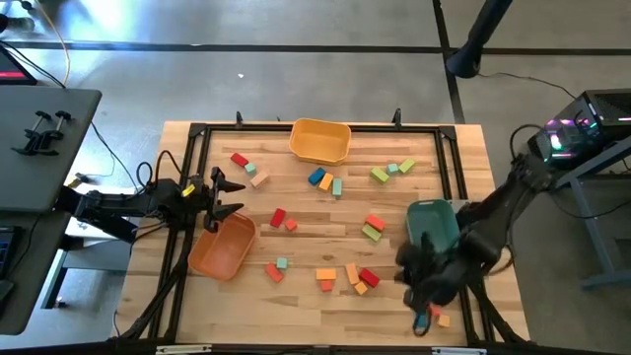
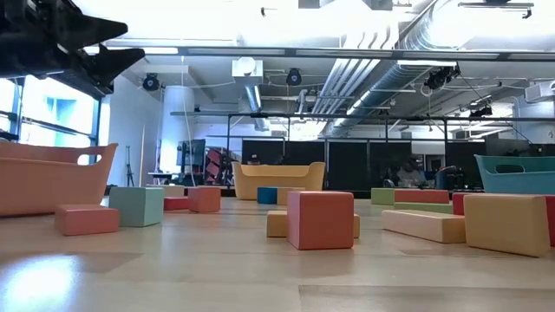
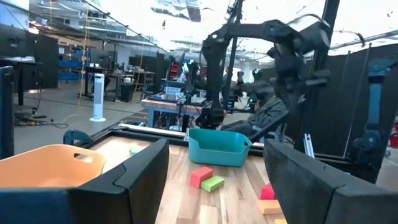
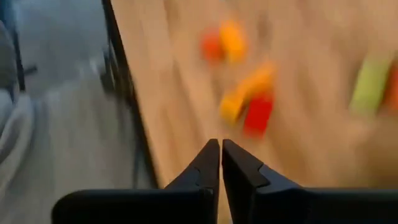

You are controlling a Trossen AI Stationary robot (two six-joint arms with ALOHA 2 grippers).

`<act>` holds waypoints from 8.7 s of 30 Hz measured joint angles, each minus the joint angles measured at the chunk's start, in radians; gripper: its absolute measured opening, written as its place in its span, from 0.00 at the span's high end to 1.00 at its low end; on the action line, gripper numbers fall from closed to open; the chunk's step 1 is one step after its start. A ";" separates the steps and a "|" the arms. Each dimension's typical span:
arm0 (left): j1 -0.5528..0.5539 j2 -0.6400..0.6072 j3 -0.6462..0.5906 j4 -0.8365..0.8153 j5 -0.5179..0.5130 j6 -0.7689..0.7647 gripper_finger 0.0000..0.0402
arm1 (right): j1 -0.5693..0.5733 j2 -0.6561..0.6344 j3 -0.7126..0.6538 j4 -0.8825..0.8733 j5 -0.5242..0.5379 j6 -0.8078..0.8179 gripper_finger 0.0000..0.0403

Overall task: Sort blocks by size
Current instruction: Put the thick orange rectangular block into the green bin, then put the light blue square block into the orange bin

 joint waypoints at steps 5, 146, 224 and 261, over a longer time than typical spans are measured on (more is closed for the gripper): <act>0.000 0.000 0.000 0.021 0.000 0.000 0.38 | 0.034 0.136 0.019 -0.025 -0.250 0.255 0.81; 0.000 0.000 0.001 -0.015 0.000 -0.001 0.38 | 0.116 0.183 -0.488 0.262 -0.630 0.934 0.40; -0.001 0.006 0.001 0.105 0.027 -0.048 0.38 | -0.547 0.072 -0.410 -0.570 -0.217 -0.183 0.45; -0.380 1.378 0.868 -0.474 -0.078 -0.114 0.38 | -0.204 0.219 -0.555 1.428 0.574 -0.894 0.44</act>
